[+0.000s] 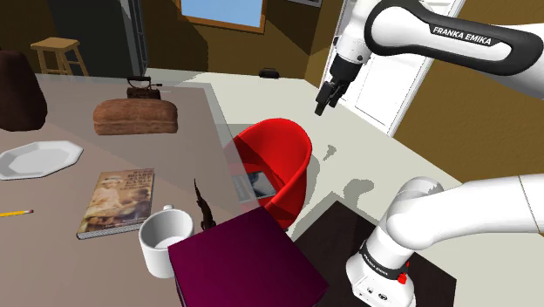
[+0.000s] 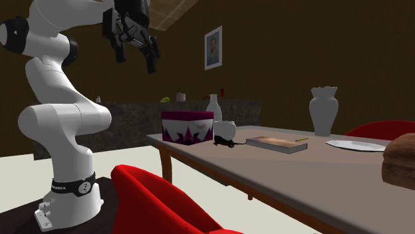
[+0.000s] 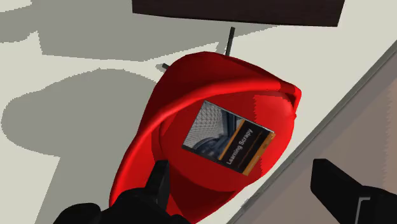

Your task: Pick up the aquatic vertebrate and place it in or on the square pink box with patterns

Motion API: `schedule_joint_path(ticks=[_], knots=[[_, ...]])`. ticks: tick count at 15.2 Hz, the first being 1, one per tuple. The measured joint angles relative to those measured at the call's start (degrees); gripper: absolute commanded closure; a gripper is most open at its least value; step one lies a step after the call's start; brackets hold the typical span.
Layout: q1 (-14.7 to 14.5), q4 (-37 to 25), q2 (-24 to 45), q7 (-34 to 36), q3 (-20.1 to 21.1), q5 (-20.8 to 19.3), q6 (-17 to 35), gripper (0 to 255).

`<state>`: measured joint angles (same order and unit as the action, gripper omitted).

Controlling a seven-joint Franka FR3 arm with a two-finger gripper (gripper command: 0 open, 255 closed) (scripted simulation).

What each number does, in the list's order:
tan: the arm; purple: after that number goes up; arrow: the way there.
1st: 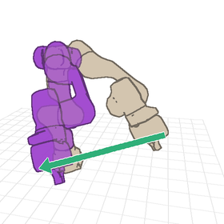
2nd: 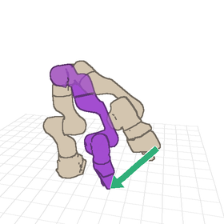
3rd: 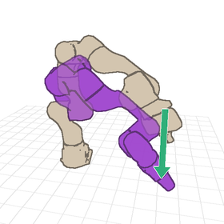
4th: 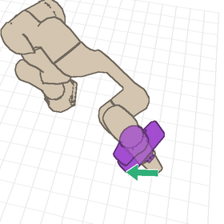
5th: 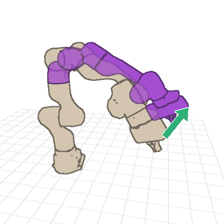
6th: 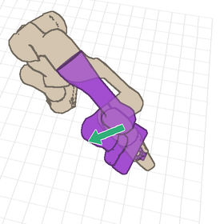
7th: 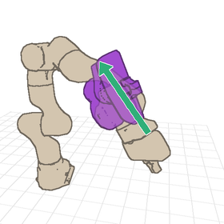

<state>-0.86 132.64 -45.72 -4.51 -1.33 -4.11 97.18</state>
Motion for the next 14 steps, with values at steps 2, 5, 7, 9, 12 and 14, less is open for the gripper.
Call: schedule_joint_path(ticks=[2, 5, 7, 9, 12, 14], knots=[[-0.1, 0.5, -0.1, 0.6, 0.5, 0.3, 0.4, 0], [-1.0, 2.9, 0.1, 4.5, 3.5, 2.1, 2.9, 0], [-1.6, 4.2, 0.8, 7.2, 5.7, 3.5, 4.9, 0], [-2.2, 5.3, 1.6, 10.1, 8.0, 4.8, 6.8, 0], [-3.1, 7.2, 2.9, 14.2, 11.4, 6.6, 10.2, 0], [-3.8, 7.7, 4.0, 17.2, 13.9, 7.9, 12.0, 0]])
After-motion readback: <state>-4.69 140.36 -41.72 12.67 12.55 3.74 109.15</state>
